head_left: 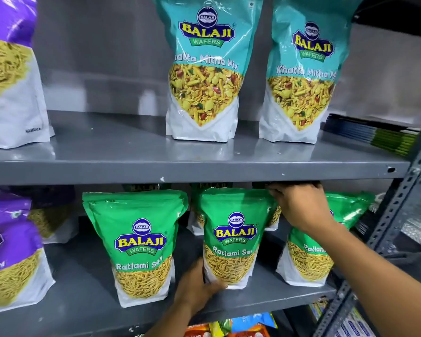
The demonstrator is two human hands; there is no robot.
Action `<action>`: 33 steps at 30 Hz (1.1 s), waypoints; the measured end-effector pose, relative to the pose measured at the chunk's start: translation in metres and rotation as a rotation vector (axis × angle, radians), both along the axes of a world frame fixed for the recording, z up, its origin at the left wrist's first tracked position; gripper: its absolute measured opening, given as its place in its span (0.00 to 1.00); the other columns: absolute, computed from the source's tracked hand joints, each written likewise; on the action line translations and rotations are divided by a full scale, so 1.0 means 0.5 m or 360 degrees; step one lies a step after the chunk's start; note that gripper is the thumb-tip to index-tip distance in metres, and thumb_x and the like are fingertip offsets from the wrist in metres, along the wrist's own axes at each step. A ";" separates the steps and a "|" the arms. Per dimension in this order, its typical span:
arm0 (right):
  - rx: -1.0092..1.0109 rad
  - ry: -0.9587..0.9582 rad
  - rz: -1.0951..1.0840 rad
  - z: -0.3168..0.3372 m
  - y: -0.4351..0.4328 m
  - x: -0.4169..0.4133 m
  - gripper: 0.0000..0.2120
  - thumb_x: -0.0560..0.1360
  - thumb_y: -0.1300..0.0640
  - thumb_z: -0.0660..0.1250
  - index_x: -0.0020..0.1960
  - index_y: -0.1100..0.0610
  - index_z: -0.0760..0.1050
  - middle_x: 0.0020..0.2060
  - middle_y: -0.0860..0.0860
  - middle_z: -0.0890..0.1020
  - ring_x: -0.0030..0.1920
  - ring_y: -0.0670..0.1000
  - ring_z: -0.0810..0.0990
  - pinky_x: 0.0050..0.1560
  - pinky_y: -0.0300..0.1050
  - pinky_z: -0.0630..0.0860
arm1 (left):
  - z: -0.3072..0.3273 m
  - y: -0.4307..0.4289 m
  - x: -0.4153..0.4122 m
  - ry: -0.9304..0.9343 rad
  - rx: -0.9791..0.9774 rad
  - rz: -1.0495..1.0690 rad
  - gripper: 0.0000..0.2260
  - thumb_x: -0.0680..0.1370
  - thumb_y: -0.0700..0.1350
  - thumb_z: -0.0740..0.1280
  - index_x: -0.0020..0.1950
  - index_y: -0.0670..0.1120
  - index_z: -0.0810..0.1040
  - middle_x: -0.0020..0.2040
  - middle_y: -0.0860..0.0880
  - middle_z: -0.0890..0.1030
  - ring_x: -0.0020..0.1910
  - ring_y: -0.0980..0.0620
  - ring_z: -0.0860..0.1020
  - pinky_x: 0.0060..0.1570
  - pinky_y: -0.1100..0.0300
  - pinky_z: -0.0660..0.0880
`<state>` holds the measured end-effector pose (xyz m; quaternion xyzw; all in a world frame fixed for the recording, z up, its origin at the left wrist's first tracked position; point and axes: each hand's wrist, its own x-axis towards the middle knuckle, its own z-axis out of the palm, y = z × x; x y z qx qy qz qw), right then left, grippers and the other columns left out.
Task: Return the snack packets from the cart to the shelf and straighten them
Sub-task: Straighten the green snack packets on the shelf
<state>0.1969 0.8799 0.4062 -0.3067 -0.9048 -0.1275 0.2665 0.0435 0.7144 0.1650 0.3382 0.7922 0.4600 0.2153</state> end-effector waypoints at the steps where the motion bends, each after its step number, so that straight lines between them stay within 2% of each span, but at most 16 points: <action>1: 0.0027 0.0039 -0.0018 -0.006 0.000 -0.006 0.10 0.72 0.49 0.62 0.49 0.46 0.80 0.36 0.57 0.85 0.40 0.62 0.82 0.45 0.54 0.75 | 0.001 0.001 0.001 0.0023 -0.0016 -0.0006 0.34 0.60 0.63 0.76 0.63 0.57 0.73 0.60 0.59 0.81 0.57 0.57 0.80 0.59 0.58 0.77; 4: 0.0069 0.0122 -0.0036 -0.024 0.002 -0.017 0.14 0.72 0.48 0.58 0.50 0.45 0.81 0.36 0.58 0.85 0.39 0.62 0.82 0.48 0.54 0.73 | 0.002 0.006 0.005 0.0078 -0.0041 -0.0016 0.34 0.60 0.65 0.75 0.64 0.57 0.72 0.60 0.59 0.81 0.57 0.57 0.80 0.55 0.62 0.76; 8: -0.0004 0.0229 -0.0013 -0.030 0.010 -0.008 0.13 0.71 0.50 0.61 0.52 0.48 0.80 0.38 0.60 0.85 0.42 0.64 0.80 0.51 0.57 0.71 | 0.004 0.008 0.011 0.0173 -0.0050 0.0019 0.35 0.61 0.67 0.74 0.65 0.57 0.71 0.62 0.60 0.80 0.58 0.56 0.80 0.54 0.63 0.75; 11: 0.0009 0.0294 0.0050 -0.045 0.005 0.010 0.14 0.72 0.52 0.64 0.57 0.52 0.76 0.45 0.60 0.83 0.50 0.64 0.77 0.60 0.61 0.67 | 0.003 0.008 0.015 0.0289 -0.0042 0.0019 0.37 0.61 0.69 0.72 0.67 0.56 0.71 0.63 0.58 0.80 0.60 0.55 0.79 0.55 0.62 0.75; 14: 0.0128 0.0329 0.0223 -0.075 -0.021 0.025 0.17 0.72 0.52 0.65 0.61 0.52 0.72 0.52 0.56 0.80 0.57 0.61 0.73 0.67 0.62 0.58 | 0.004 0.005 0.020 0.0380 -0.0027 0.0039 0.40 0.59 0.71 0.72 0.67 0.56 0.71 0.63 0.58 0.80 0.60 0.54 0.79 0.55 0.60 0.76; 18: 0.0303 0.0376 0.0556 -0.120 -0.075 0.024 0.17 0.70 0.59 0.68 0.58 0.53 0.75 0.56 0.54 0.80 0.63 0.58 0.72 0.69 0.64 0.58 | 0.006 -0.009 0.024 0.0306 0.0101 0.0098 0.49 0.55 0.69 0.76 0.72 0.55 0.64 0.66 0.58 0.76 0.64 0.56 0.76 0.58 0.59 0.76; 22: 0.0377 0.0321 0.0827 -0.165 -0.135 0.004 0.13 0.71 0.60 0.67 0.55 0.52 0.78 0.55 0.53 0.81 0.62 0.57 0.74 0.68 0.62 0.62 | -0.012 -0.070 0.047 0.0276 0.0396 0.0158 0.42 0.66 0.60 0.77 0.75 0.54 0.62 0.70 0.63 0.66 0.72 0.58 0.67 0.67 0.64 0.65; 24: 0.0373 0.0281 0.0999 -0.190 -0.159 -0.020 0.12 0.71 0.60 0.65 0.54 0.51 0.78 0.53 0.53 0.82 0.61 0.56 0.75 0.68 0.59 0.63 | -0.043 -0.144 0.058 0.0375 0.0514 0.0206 0.36 0.67 0.56 0.76 0.72 0.60 0.65 0.72 0.71 0.63 0.73 0.60 0.67 0.69 0.61 0.69; 25: 0.0367 0.0262 0.1080 -0.200 -0.169 -0.033 0.12 0.72 0.60 0.65 0.54 0.51 0.78 0.53 0.53 0.82 0.60 0.56 0.75 0.68 0.57 0.63 | -0.053 -0.190 0.058 0.0416 0.0544 0.0252 0.35 0.66 0.56 0.76 0.70 0.63 0.66 0.72 0.70 0.65 0.71 0.62 0.69 0.66 0.59 0.73; 27: 0.0334 0.0257 0.1255 -0.213 -0.206 -0.080 0.13 0.72 0.60 0.64 0.55 0.51 0.78 0.52 0.54 0.82 0.59 0.56 0.75 0.67 0.56 0.65 | -0.066 -0.297 0.027 0.0535 0.0569 0.0409 0.36 0.64 0.58 0.77 0.69 0.67 0.66 0.70 0.64 0.70 0.68 0.64 0.72 0.62 0.64 0.75; 29: 0.0271 0.0280 0.1443 -0.211 -0.260 -0.138 0.13 0.73 0.62 0.63 0.54 0.52 0.79 0.51 0.55 0.83 0.57 0.56 0.77 0.63 0.56 0.70 | -0.048 -0.401 -0.029 0.0533 0.0614 0.0697 0.40 0.59 0.60 0.78 0.69 0.65 0.67 0.69 0.55 0.73 0.68 0.66 0.70 0.65 0.72 0.68; 30: 0.0241 0.0284 0.1540 -0.205 -0.289 -0.166 0.13 0.73 0.62 0.63 0.54 0.53 0.80 0.51 0.55 0.83 0.55 0.57 0.78 0.60 0.55 0.72 | -0.032 -0.445 -0.062 0.0507 0.0655 0.0882 0.44 0.57 0.64 0.77 0.70 0.60 0.67 0.69 0.49 0.73 0.68 0.62 0.71 0.68 0.68 0.67; 31: 0.0227 0.0291 0.1643 -0.199 -0.326 -0.201 0.12 0.73 0.62 0.63 0.54 0.53 0.80 0.50 0.55 0.83 0.54 0.57 0.78 0.58 0.53 0.73 | -0.015 -0.493 -0.101 0.0520 0.0655 0.1053 0.48 0.55 0.69 0.76 0.71 0.53 0.66 0.69 0.43 0.73 0.69 0.54 0.72 0.69 0.63 0.66; 33: 0.0166 0.0303 0.1789 -0.184 -0.396 -0.260 0.12 0.73 0.61 0.65 0.55 0.53 0.78 0.50 0.54 0.83 0.52 0.55 0.79 0.55 0.51 0.74 | 0.016 -0.559 -0.179 0.0564 0.0525 0.1313 0.59 0.52 0.74 0.72 0.73 0.40 0.64 0.69 0.37 0.69 0.69 0.41 0.69 0.69 0.59 0.63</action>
